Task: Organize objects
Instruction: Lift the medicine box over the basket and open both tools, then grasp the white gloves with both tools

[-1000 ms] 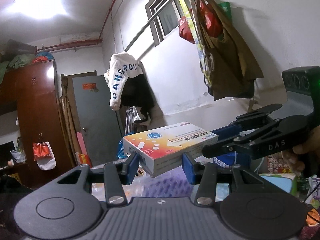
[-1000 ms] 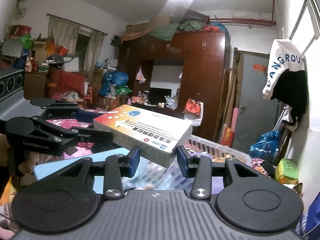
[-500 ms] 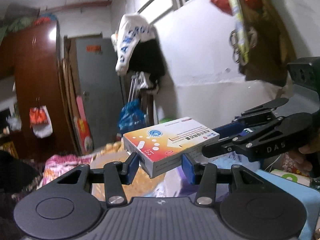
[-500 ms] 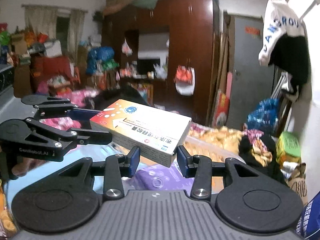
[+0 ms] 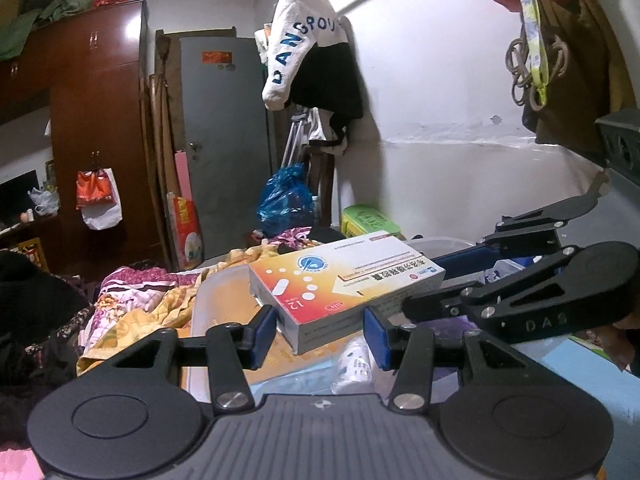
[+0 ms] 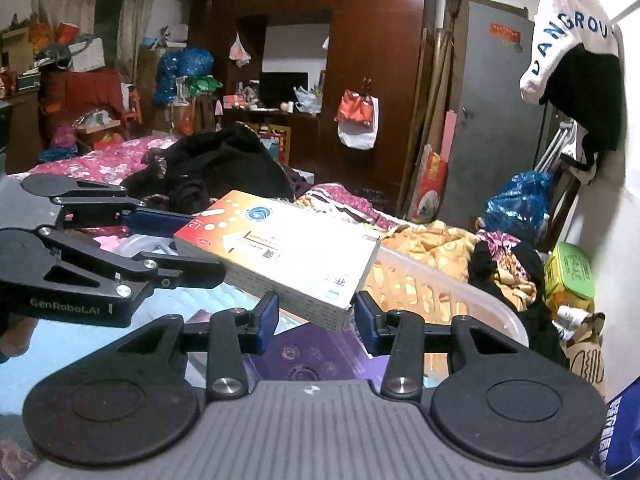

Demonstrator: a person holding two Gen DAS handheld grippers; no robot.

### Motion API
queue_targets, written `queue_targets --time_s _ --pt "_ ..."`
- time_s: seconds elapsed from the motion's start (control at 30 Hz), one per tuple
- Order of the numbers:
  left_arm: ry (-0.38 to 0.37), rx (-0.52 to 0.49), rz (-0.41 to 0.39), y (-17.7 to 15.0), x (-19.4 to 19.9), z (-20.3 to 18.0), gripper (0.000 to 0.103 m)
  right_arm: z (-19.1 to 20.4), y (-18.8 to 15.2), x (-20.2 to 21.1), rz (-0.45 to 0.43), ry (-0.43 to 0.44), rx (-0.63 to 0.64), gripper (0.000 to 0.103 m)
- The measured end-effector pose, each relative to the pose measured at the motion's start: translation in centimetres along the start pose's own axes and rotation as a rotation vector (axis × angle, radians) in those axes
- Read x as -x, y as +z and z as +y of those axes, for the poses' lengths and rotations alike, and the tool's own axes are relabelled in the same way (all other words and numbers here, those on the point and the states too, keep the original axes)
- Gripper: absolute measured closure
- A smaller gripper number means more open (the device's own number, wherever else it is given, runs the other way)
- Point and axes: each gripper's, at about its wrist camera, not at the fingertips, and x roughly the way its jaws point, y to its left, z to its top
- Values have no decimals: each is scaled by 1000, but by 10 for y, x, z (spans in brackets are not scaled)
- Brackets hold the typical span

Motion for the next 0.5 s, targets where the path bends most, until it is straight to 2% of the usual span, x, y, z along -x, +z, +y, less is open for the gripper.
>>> queue_targets --time_s 0.03,0.07,0.13,0.2,0.27,0.37,0.5 --pt "8 0 -3 1 0 -1 41 2 0 1 -5 -3 9 52" --pt "11 1 -2 2 1 -2 31 6 2 2 -15 -10 21 46" --pt "33 14 -5 3 7 -4 22 9 4 6 -31 -59 53 34" --pt "44 11 -22 2 18 -8 22 12 0 17 -51 -109 75 9" --pt "57 15 -29 -1 35 -12 20 10 -7 36 -93 -127 53 0" --pt "64 50 -39 -10 60 -17 19 7 -24 70 -149 -90 -31 0" --pt "49 121 -39 -41 99 -23 18 8 -60 108 -195 -40 -156 0"
